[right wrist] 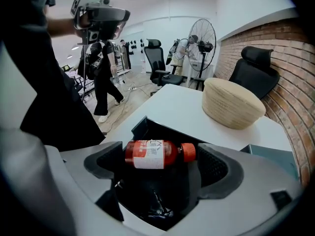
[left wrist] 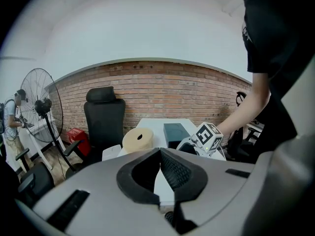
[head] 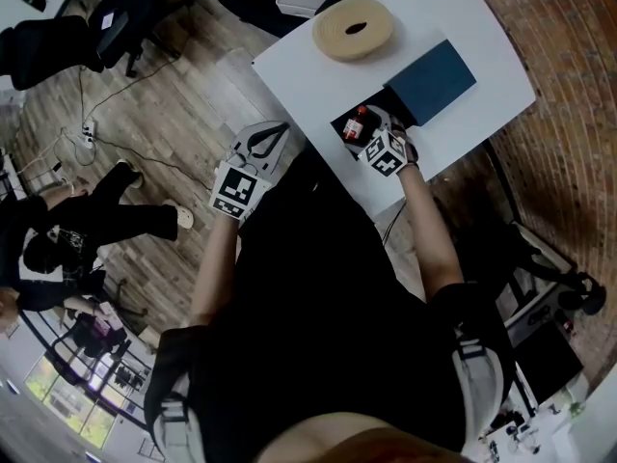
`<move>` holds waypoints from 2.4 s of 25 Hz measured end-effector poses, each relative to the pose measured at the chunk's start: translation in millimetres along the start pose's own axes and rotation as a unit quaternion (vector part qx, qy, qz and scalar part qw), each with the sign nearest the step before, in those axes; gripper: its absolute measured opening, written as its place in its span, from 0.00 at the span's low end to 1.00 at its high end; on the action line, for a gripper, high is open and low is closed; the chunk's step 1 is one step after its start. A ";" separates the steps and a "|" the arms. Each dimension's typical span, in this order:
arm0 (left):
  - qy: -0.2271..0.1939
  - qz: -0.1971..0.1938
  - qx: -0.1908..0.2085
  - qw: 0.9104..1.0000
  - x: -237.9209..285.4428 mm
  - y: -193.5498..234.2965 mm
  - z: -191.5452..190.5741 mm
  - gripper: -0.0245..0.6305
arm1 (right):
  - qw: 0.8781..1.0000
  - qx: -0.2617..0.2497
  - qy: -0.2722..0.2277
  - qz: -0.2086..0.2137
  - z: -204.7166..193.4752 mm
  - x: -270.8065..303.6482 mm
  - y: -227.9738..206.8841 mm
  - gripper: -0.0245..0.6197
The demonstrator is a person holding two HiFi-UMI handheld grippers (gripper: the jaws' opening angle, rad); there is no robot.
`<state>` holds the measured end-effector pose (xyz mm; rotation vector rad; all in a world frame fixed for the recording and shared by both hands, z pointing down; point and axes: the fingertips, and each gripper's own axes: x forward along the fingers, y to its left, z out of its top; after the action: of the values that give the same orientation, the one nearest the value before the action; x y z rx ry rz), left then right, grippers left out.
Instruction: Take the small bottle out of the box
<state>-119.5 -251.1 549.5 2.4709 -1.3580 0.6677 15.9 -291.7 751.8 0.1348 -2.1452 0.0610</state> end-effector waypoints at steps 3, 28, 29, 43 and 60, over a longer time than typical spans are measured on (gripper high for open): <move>0.000 0.002 -0.001 1.000 1.4 4.8 -1.6 0.07 | 1.000 -0.001 0.011 0.002 -5.6 5.0 -1.7 0.76; 0.009 -0.001 -0.008 1.000 4.4 25.3 -10.9 0.07 | 0.998 0.046 0.004 0.033 -9.5 19.5 -2.9 0.80; 0.008 -0.001 -0.008 1.000 4.0 25.3 -11.1 0.07 | 0.998 0.054 0.004 0.031 -8.2 18.3 -2.9 0.80; -0.002 -0.010 -0.002 1.000 3.5 27.8 -3.3 0.07 | 0.996 0.088 0.011 0.023 -3.2 17.9 -4.0 0.79; -0.016 -0.039 0.023 0.999 10.8 10.3 20.6 0.07 | 0.990 0.136 -0.038 -0.017 6.4 -25.1 -9.8 0.79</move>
<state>-117.5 -273.1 537.1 2.5663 -1.2643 0.6498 25.3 -300.2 727.3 0.3378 -2.2021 0.3342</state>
